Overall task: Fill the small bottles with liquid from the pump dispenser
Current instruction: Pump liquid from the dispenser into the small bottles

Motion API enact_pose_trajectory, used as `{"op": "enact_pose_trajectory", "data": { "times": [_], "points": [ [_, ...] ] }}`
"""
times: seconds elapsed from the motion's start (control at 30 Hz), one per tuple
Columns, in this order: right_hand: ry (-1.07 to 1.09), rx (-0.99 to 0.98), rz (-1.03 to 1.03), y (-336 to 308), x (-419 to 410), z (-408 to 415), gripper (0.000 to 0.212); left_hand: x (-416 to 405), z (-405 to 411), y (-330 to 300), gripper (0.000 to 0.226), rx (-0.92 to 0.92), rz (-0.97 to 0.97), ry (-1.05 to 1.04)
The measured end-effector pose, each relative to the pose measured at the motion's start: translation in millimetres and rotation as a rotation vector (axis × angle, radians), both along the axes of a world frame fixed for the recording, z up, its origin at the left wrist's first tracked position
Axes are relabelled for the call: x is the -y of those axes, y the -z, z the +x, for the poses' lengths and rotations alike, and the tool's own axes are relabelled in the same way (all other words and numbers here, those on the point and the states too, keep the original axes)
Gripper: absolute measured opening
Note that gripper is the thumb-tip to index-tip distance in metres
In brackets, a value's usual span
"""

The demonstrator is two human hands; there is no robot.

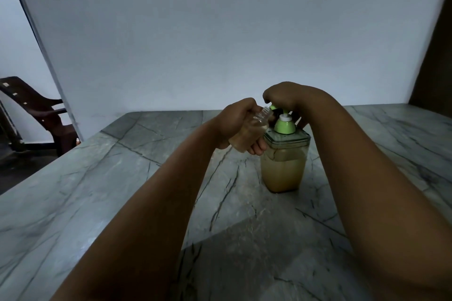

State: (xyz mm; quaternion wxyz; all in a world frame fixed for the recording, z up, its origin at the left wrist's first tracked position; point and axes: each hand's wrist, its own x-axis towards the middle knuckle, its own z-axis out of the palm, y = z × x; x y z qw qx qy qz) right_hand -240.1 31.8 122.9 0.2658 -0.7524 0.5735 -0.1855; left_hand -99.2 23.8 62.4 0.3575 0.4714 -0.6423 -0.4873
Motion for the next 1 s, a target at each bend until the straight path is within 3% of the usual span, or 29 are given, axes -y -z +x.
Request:
{"op": "enact_pose_trajectory", "data": {
  "times": [0.13, 0.3, 0.47, 0.63, 0.83, 1.0],
  "points": [
    [-0.012, -0.036, 0.003, 2.5, -0.2, 2.4, 0.027, -0.7, -0.2, 1.2, 0.056, 0.0, 0.007, 0.002],
    [-0.007, 0.054, 0.029, -2.9, 4.1, -4.4, 0.035, -2.0, 0.1, 1.1, 0.054, -0.006, 0.017, 0.006],
    [-0.036, 0.012, 0.008, -1.4, 3.5, -0.5, 0.021, 0.0, 0.7, 1.6, 0.056, 0.002, 0.021, 0.01],
    [-0.048, -0.056, 0.001, 2.5, 2.2, -0.2, 0.032, 0.6, 0.5, 2.5, 0.056, -0.003, 0.014, 0.005],
    [-0.026, 0.071, 0.039, -0.1, 8.2, -2.7, 0.028, 3.0, 2.2, 4.3, 0.06, 0.006, 0.012, -0.002],
    [-0.051, 0.008, 0.029, 1.5, 7.2, -3.0, 0.028, 0.9, 1.4, 2.8, 0.057, 0.015, 0.02, 0.008]
  ]
}}
